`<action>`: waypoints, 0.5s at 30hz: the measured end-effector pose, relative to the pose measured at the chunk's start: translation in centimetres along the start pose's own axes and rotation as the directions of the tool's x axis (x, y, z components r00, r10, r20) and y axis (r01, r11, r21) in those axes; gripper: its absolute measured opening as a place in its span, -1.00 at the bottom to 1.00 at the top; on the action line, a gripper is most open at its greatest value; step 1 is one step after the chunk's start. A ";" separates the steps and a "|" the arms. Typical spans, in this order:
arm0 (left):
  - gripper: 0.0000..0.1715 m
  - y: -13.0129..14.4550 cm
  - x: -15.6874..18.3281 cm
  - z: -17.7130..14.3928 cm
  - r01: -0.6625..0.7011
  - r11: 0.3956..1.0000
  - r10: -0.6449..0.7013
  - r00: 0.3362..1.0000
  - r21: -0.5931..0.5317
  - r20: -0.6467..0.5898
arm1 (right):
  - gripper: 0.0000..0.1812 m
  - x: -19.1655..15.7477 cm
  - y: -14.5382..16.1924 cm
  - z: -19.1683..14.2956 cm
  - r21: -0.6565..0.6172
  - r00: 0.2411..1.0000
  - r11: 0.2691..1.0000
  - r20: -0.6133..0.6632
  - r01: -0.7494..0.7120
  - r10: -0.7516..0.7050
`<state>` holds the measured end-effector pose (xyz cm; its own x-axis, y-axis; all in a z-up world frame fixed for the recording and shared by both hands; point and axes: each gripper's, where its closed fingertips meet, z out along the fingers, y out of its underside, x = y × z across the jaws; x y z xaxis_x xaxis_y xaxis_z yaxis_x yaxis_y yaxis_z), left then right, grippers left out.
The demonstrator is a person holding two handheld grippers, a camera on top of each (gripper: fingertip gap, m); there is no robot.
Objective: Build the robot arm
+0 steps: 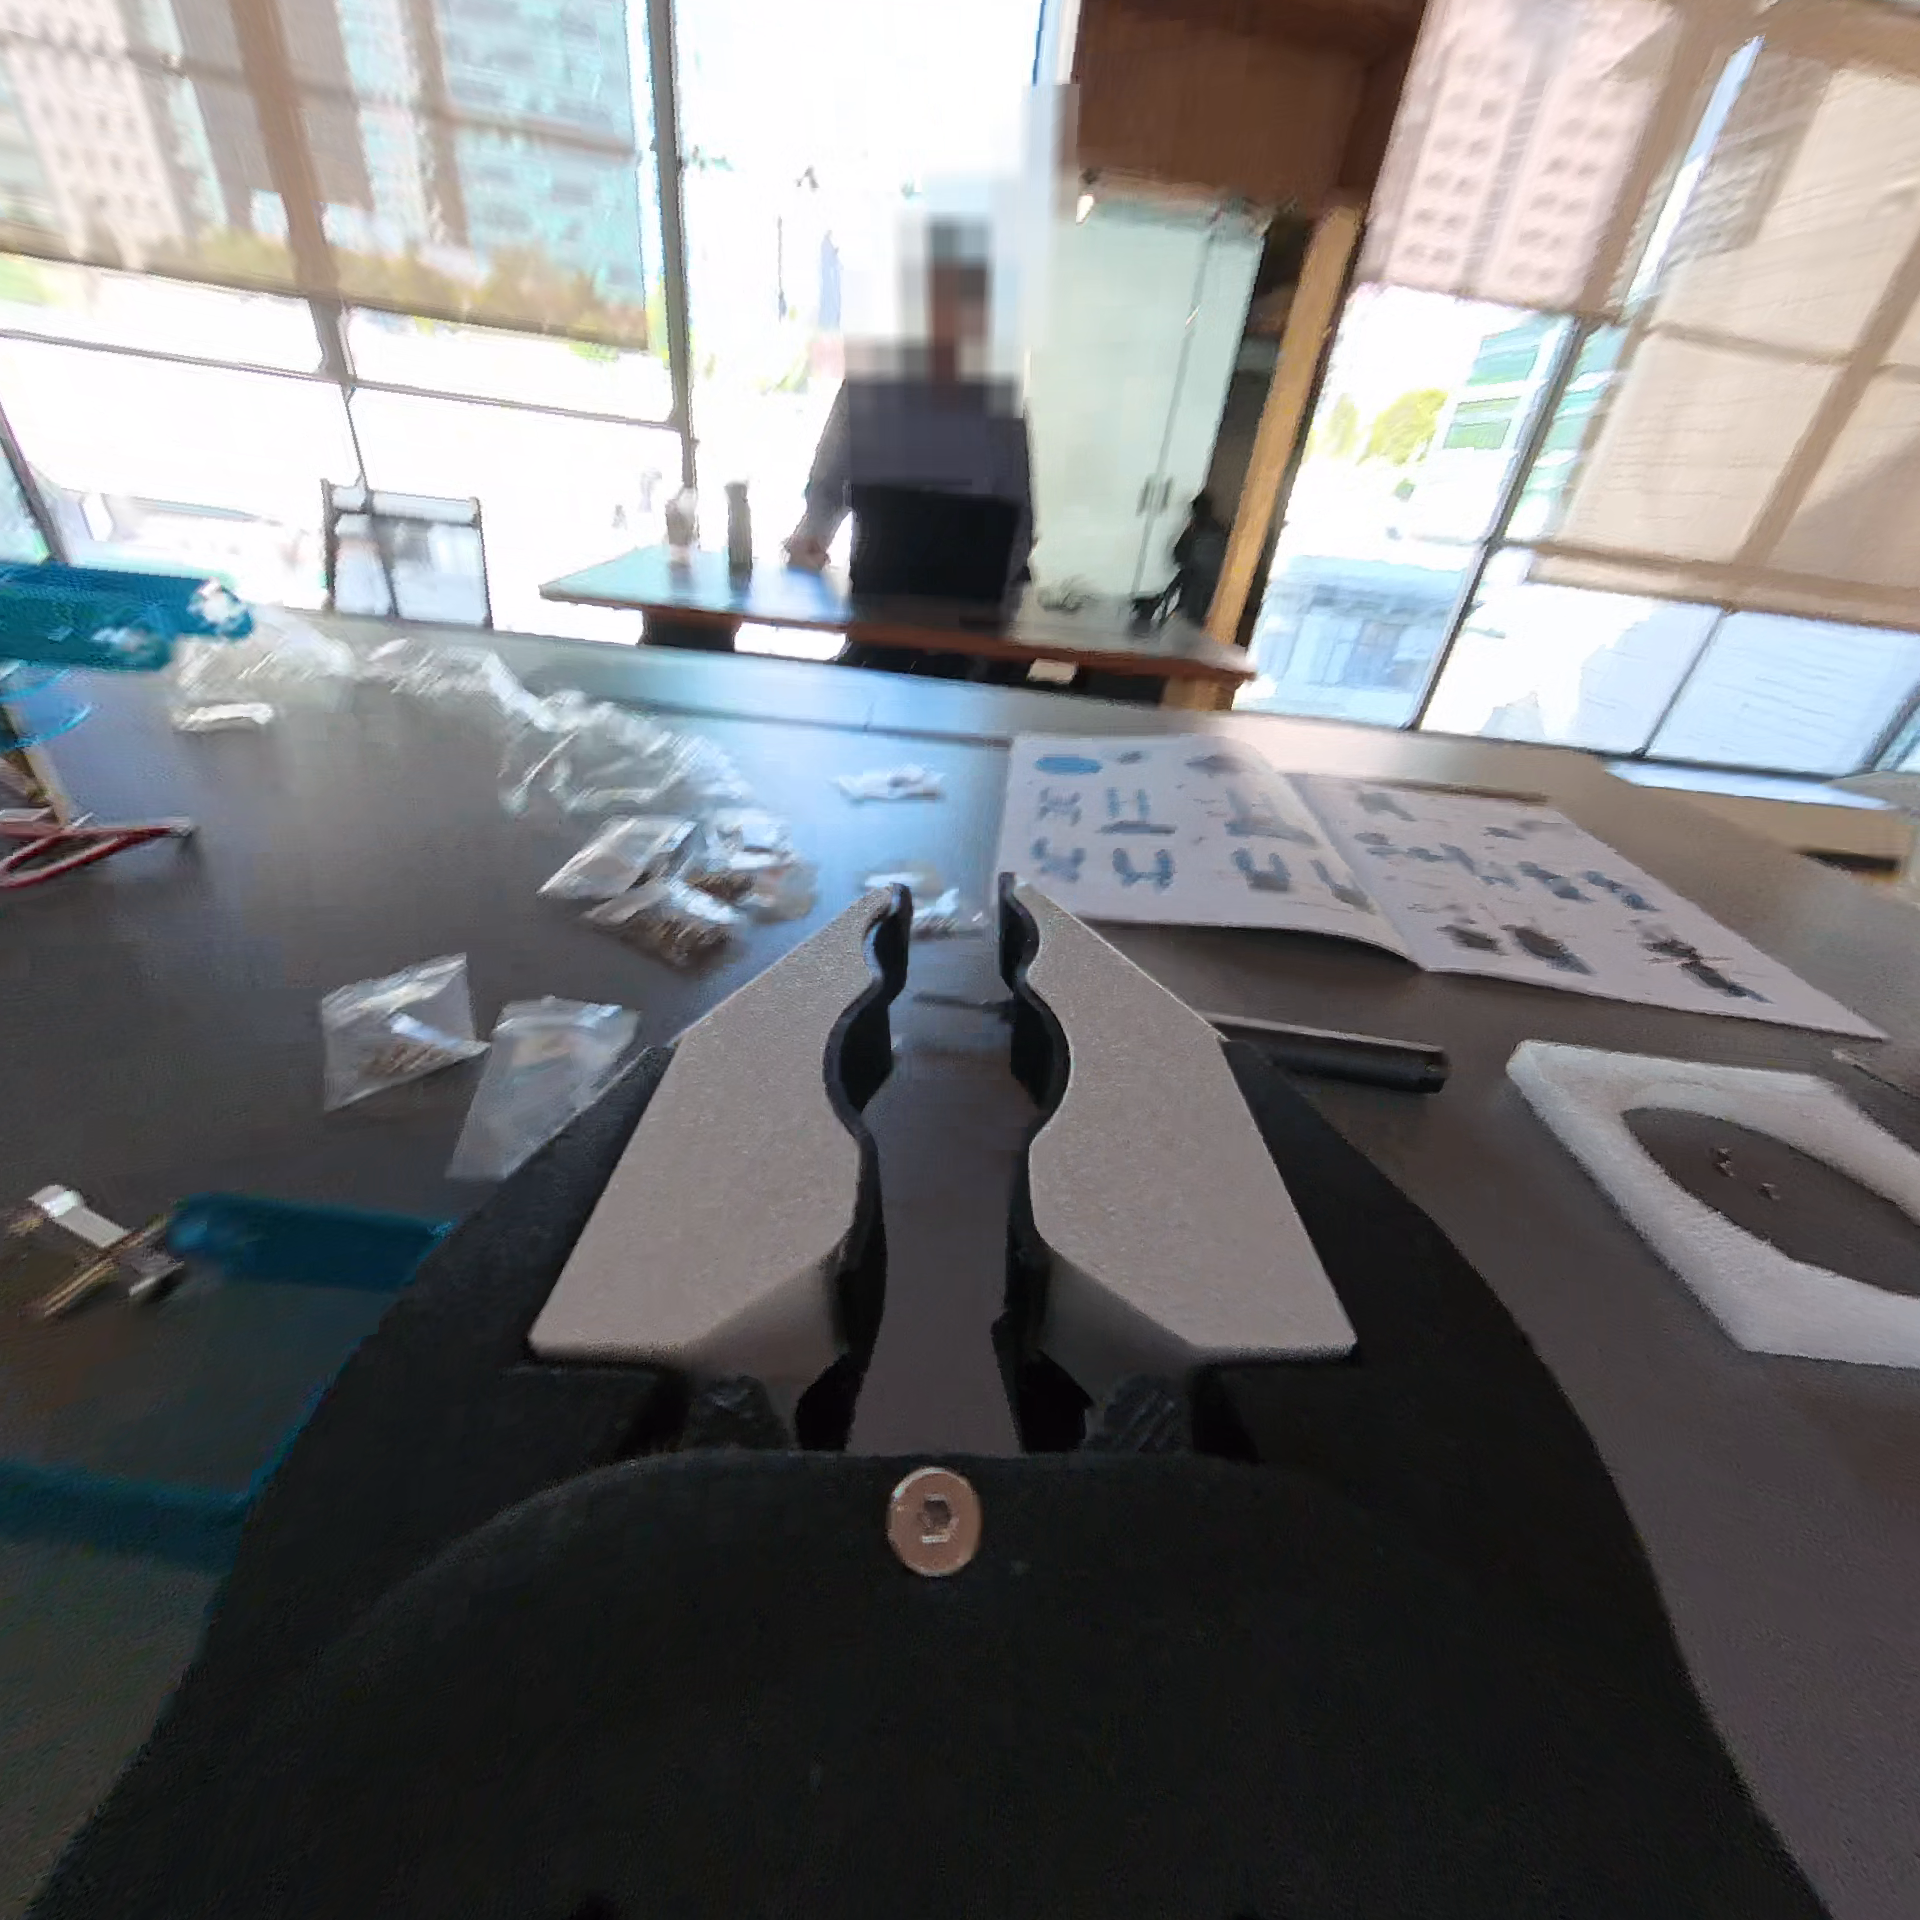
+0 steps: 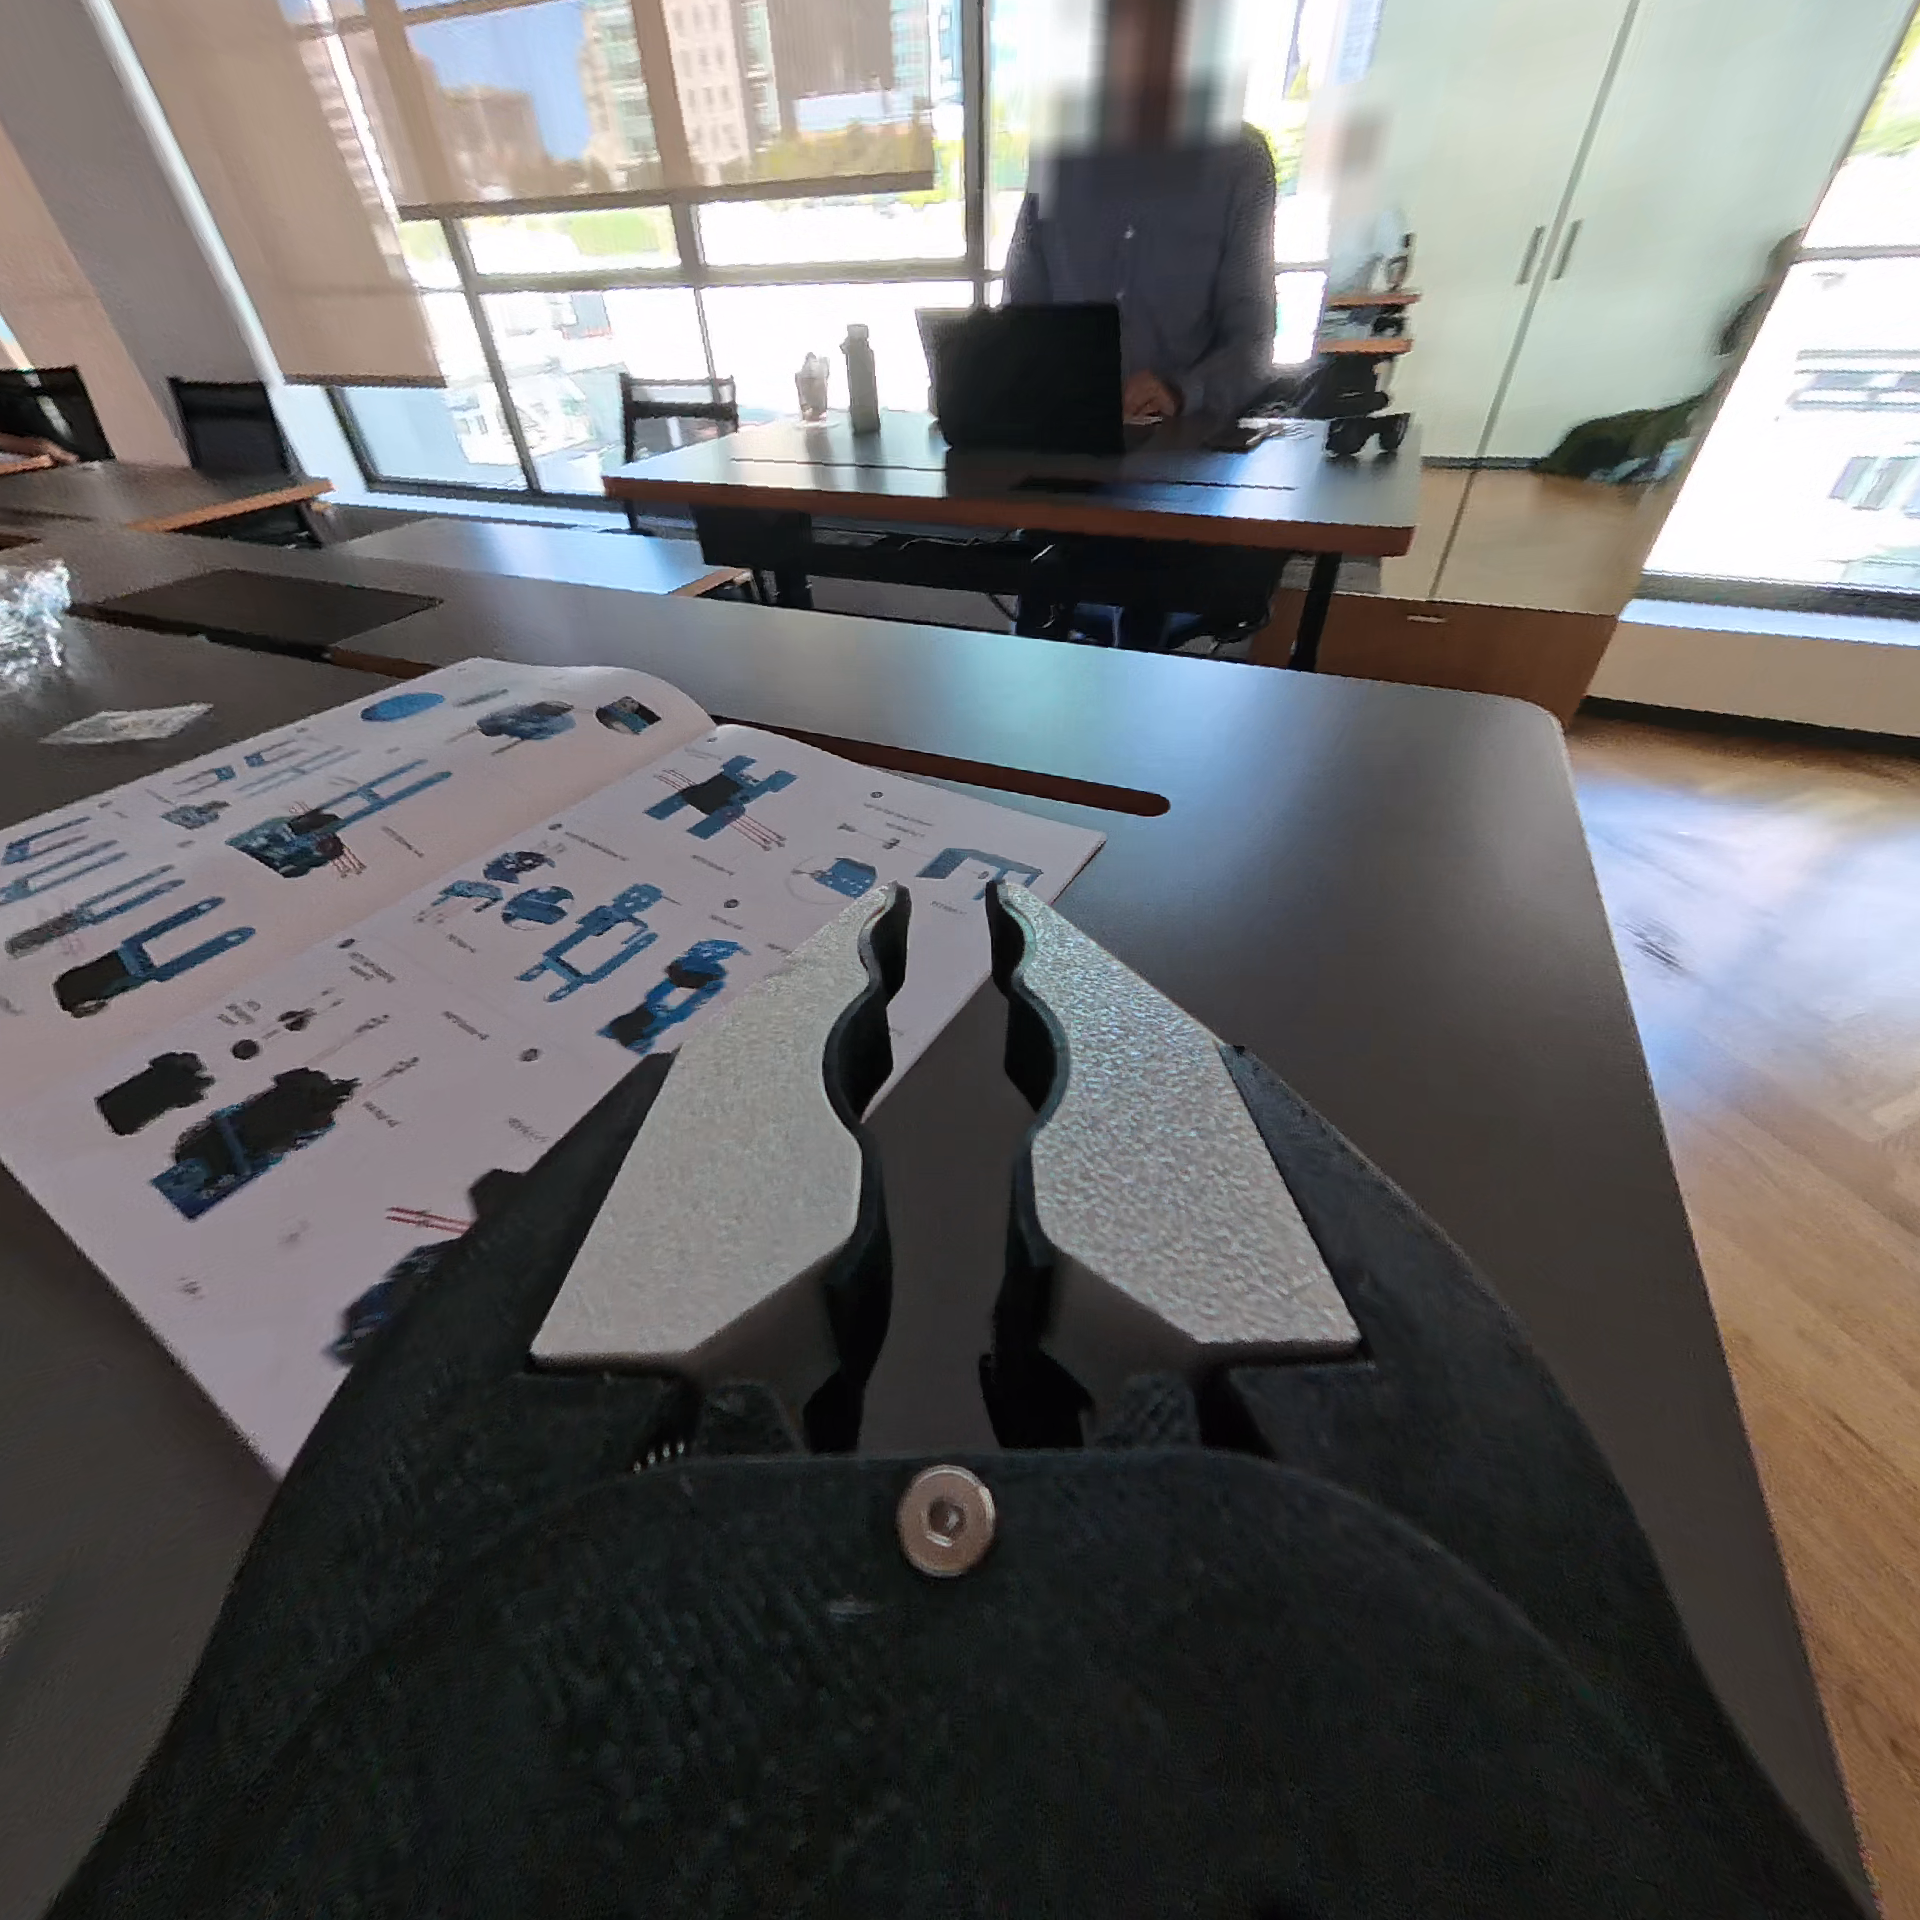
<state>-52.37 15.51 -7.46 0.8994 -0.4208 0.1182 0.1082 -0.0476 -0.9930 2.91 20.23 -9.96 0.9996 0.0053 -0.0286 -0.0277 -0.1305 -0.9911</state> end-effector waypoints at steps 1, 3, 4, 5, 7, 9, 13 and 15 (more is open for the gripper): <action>-0.76 0.2 -1.2 -0.3 -0.003 0.997 0.005 0.999 -0.075 0.033 | -0.83 -1.2 -0.4 -0.9 -0.020 1.000 1.000 -0.016 -0.008 0.008; -0.61 0.2 -4.4 -1.3 -0.017 0.972 0.040 0.995 -0.233 0.095 | -0.77 -5.4 -1.9 -3.3 -0.085 0.998 0.995 -0.037 0.045 -0.049; -0.55 -0.1 -6.3 -1.8 -0.019 0.957 0.059 0.990 -0.290 0.129 | -0.72 -7.8 -2.9 -4.5 -0.114 0.992 0.989 -0.071 0.095 -0.103; -0.48 -0.6 -8.1 -2.3 -0.015 0.943 0.071 0.985 -0.331 0.156 | -0.68 -10.5 -3.8 -5.6 -0.143 0.982 0.980 -0.101 0.141 -0.156; -0.43 -1.3 -11.1 -2.9 -0.008 0.922 0.081 0.982 -0.387 0.173 | -0.60 -17.3 -5.2 -7.1 -0.180 0.966 0.960 -0.111 0.214 -0.236; -0.41 -1.8 -14.1 -3.2 -0.031 0.909 0.124 0.972 -0.415 0.198 | -0.53 -24.7 -5.6 -7.8 -0.230 0.938 0.926 -0.102 0.301 -0.330; -0.32 -1.7 -19.0 -4.5 -0.111 0.863 0.240 0.948 -0.492 0.208 | -0.37 -38.4 -3.3 -7.0 -0.308 0.928 0.883 0.003 0.355 -0.372; -0.29 -2.3 -20.7 -5.2 -0.137 0.864 0.267 0.940 -0.484 0.211 | -0.35 -43.8 -2.1 -6.2 -0.317 0.927 0.875 0.043 0.366 -0.372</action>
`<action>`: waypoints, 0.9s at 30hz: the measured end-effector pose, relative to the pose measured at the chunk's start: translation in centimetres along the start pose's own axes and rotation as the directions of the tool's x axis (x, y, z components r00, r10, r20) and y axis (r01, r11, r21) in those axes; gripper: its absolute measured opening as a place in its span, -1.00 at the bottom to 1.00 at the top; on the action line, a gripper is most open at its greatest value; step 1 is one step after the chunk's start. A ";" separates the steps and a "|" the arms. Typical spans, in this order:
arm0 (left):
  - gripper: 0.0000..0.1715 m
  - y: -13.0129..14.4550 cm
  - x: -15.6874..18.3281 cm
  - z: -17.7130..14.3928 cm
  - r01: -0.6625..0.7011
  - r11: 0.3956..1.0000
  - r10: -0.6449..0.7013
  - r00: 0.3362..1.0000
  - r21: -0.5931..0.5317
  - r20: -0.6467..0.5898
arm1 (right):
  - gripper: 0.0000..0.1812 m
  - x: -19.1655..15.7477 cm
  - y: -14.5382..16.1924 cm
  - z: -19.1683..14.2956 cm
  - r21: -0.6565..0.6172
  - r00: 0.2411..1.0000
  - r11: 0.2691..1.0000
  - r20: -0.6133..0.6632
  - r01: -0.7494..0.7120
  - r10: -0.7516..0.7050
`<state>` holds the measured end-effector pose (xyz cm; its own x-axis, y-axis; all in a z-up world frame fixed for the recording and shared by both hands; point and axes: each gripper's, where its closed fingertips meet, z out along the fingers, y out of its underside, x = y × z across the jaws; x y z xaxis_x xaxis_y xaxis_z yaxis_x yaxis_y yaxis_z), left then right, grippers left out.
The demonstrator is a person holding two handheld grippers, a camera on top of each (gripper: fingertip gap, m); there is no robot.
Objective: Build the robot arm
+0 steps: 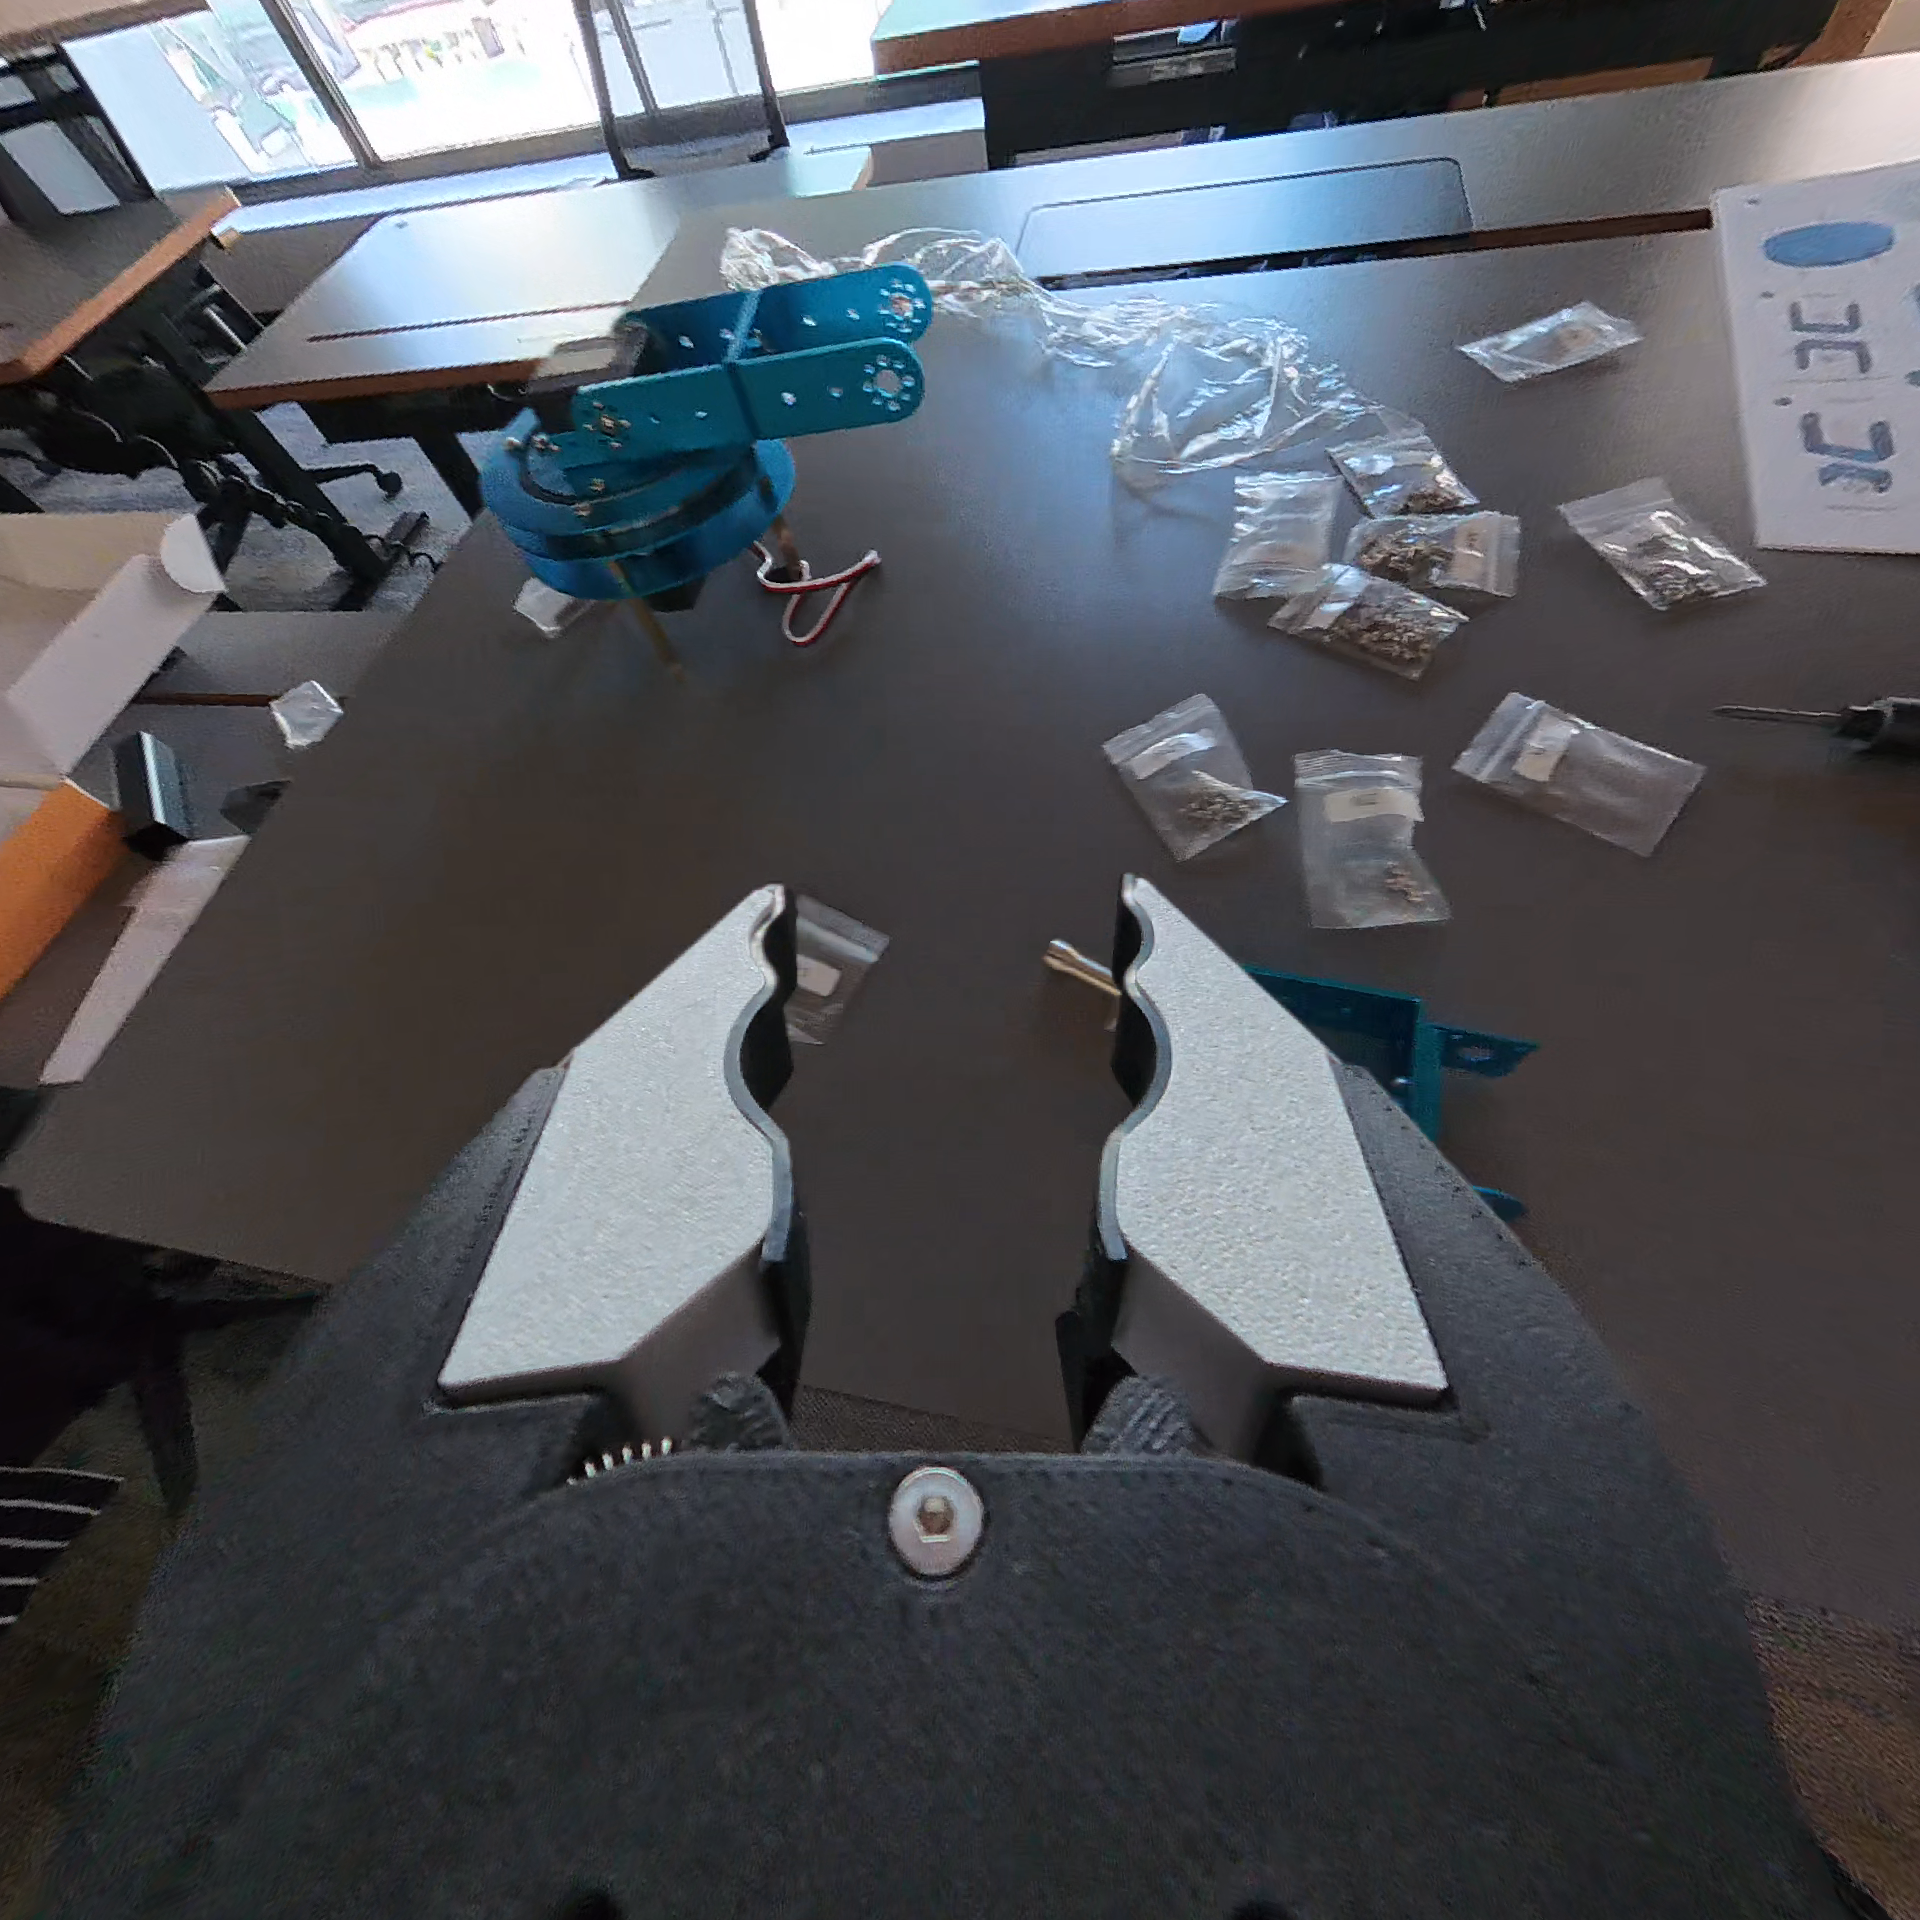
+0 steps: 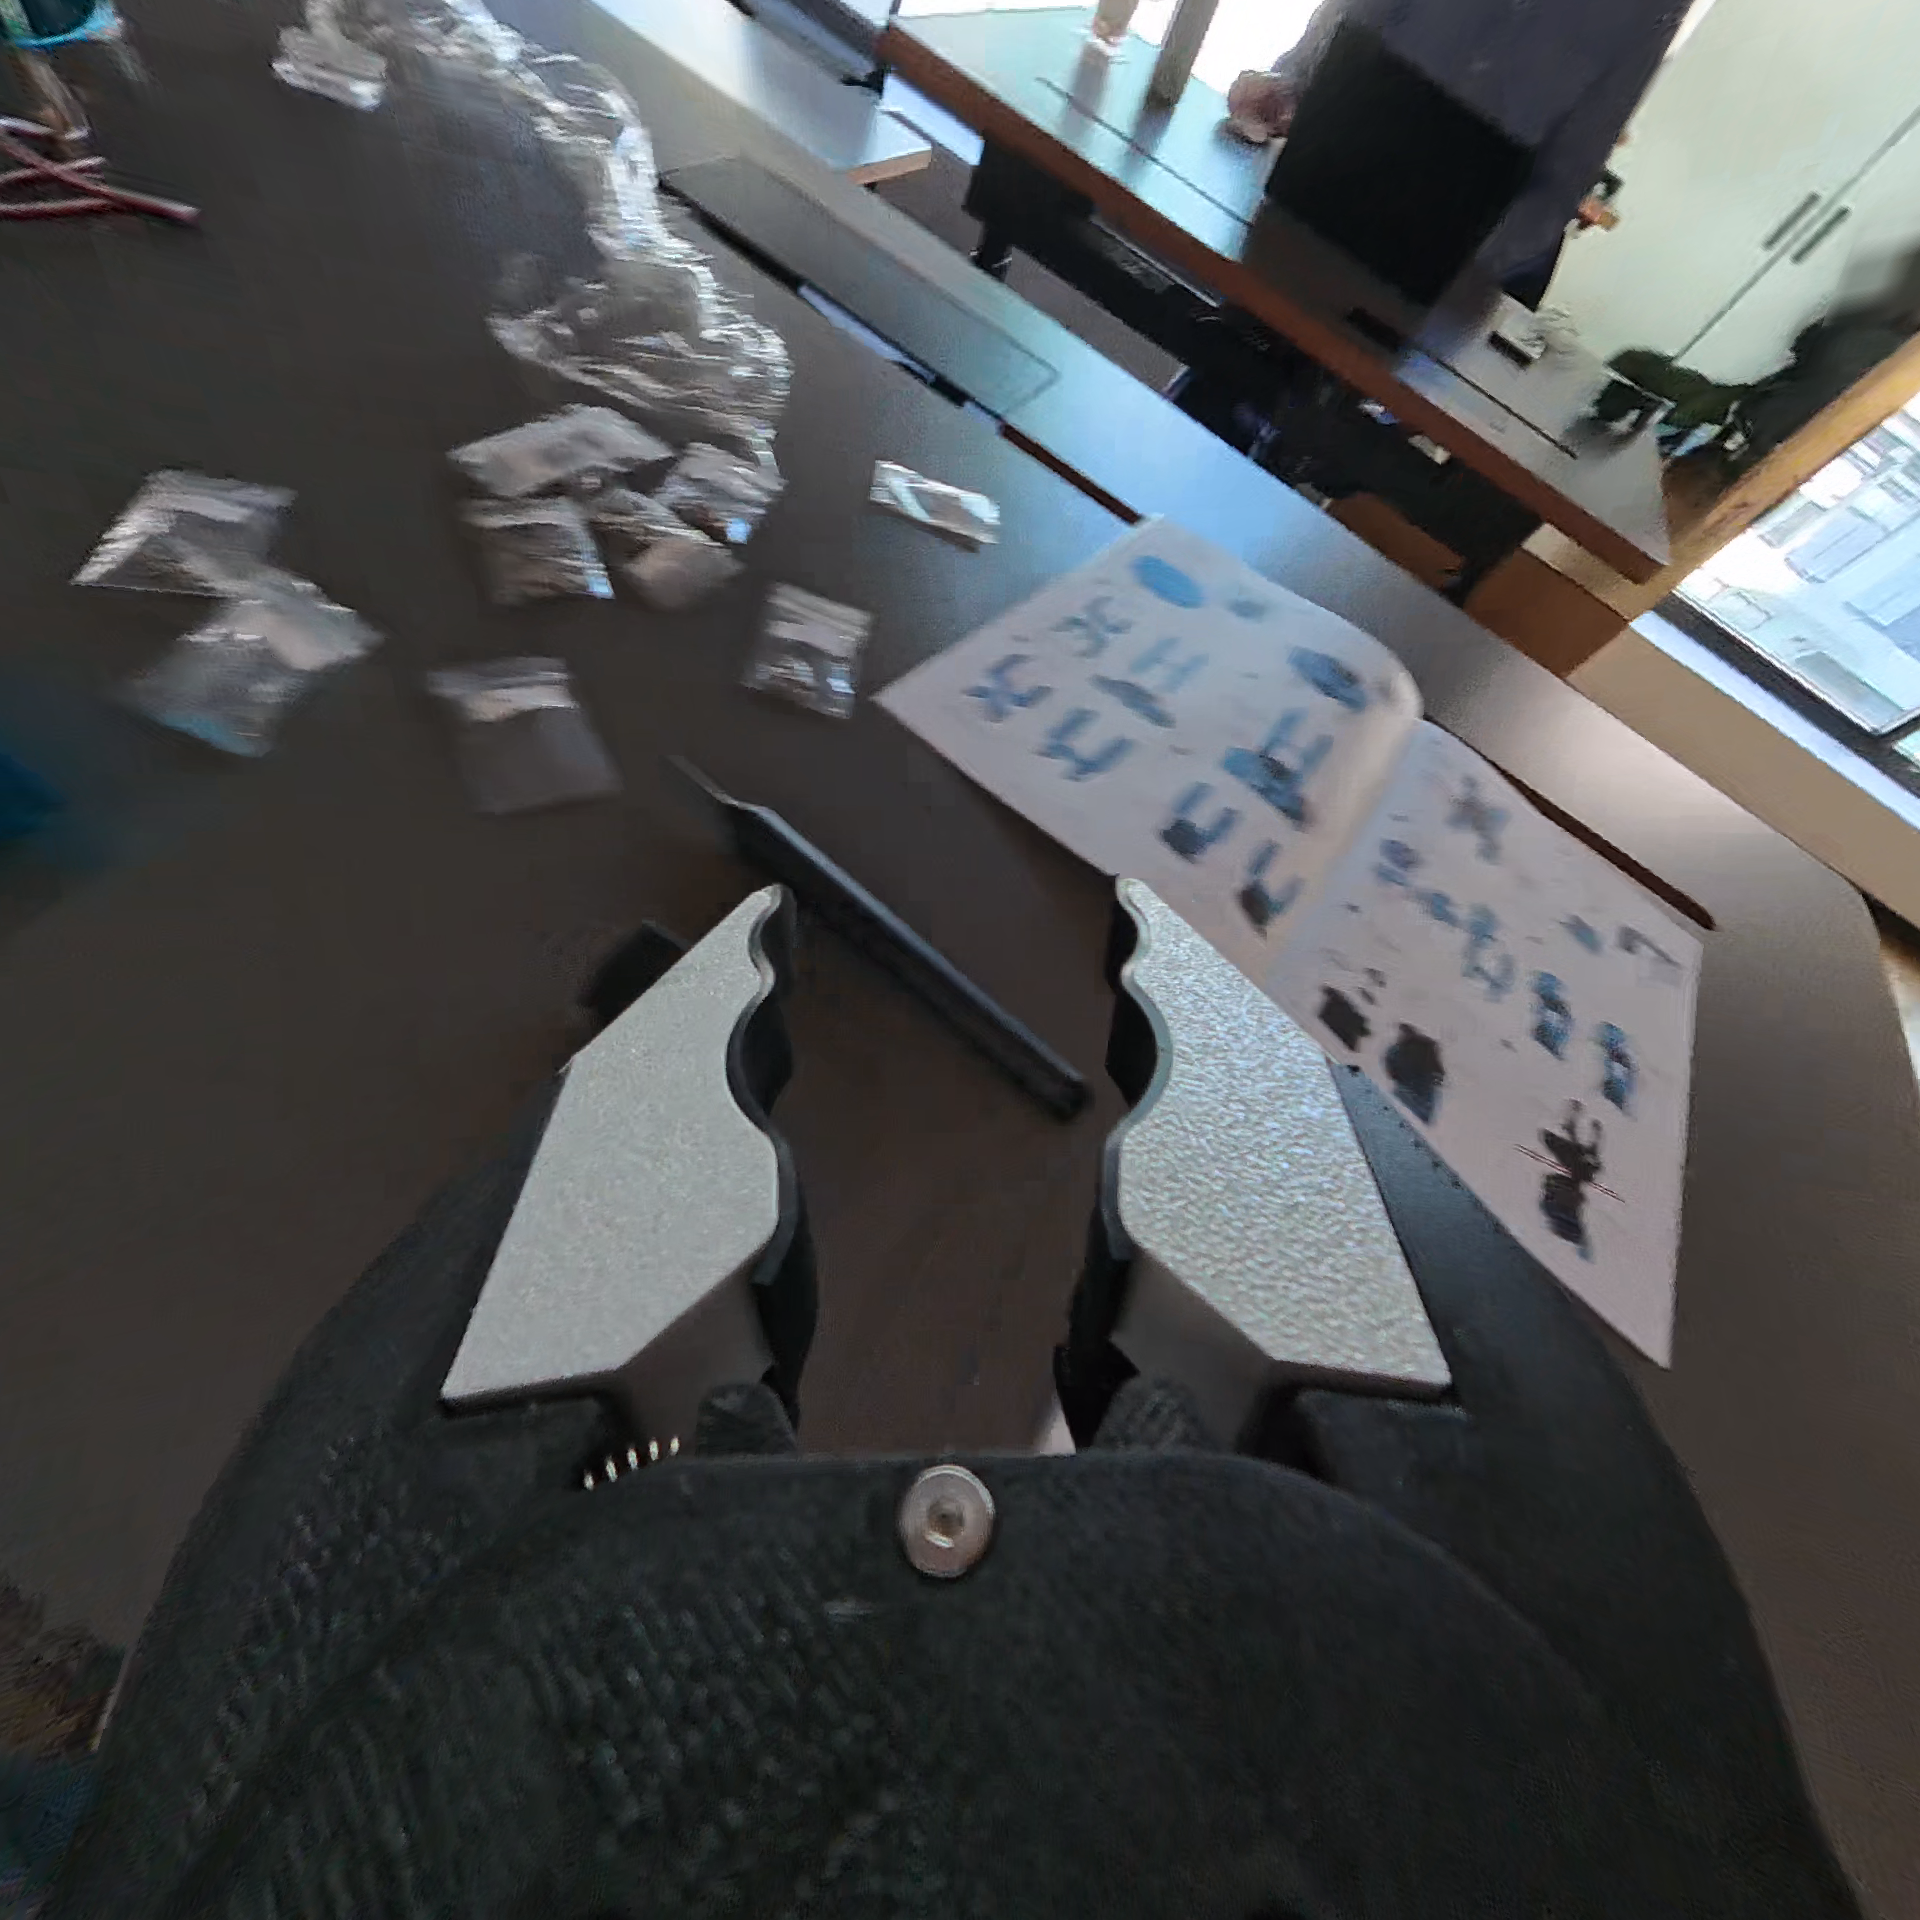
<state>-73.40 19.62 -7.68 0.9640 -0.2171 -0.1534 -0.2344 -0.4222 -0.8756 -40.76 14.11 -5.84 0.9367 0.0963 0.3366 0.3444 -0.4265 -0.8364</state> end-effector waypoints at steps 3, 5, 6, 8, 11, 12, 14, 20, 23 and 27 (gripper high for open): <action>-0.27 -0.1 -1.8 -0.4 -0.003 1.000 0.003 1.000 0.019 -0.017 | -0.27 -4.7 -0.7 0.6 -0.049 1.000 0.998 0.011 0.030 -0.029; -0.24 0.0 -2.5 -0.5 -0.012 1.000 0.013 0.999 0.014 -0.031 | -0.25 -6.7 -1.1 0.5 -0.069 0.999 0.997 0.013 0.039 -0.038; -0.23 0.0 -2.7 -0.6 -0.018 1.000 0.018 0.999 0.015 -0.037 | -0.24 -7.0 -1.2 0.3 -0.074 0.999 0.996 0.005 0.042 -0.041; -0.22 0.0 -3.0 -0.7 -0.024 0.999 0.025 0.999 0.028 -0.043 | -0.22 -7.0 -1.4 0.0 -0.077 0.999 0.996 -0.019 0.040 -0.041; -0.22 0.2 -2.6 -0.8 -0.017 0.999 0.020 0.997 0.037 -0.072 | -0.17 -7.1 -1.2 -0.7 -0.097 0.998 0.995 -0.039 0.038 -0.042; -0.21 0.5 -2.3 -0.8 -0.014 0.999 0.017 0.996 0.033 -0.091 | -0.14 -7.0 -1.0 -1.0 -0.103 0.998 0.994 -0.042 0.041 -0.046; -0.19 1.4 -2.3 -1.2 -0.025 0.999 0.029 0.994 0.032 -0.110 | -0.10 -6.4 -0.3 -1.7 -0.111 0.998 0.993 -0.053 0.025 -0.032; -0.19 8.2 -6.2 -4.2 0.053 0.999 -0.052 0.982 0.002 -0.181 | -0.05 -6.5 3.8 -5.0 -0.033 1.000 0.999 0.028 0.001 0.000; -0.25 10.5 -7.7 -6.8 0.168 0.986 -0.160 0.948 0.003 -0.276 | -0.14 -10.4 5.4 -6.8 0.034 0.983 0.999 0.185 0.004 -0.011; -0.29 9.7 -9.1 -9.6 0.201 0.975 -0.156 0.925 0.098 -0.347 | -0.20 -16.0 4.5 -7.8 0.150 0.933 0.987 0.359 -0.052 -0.006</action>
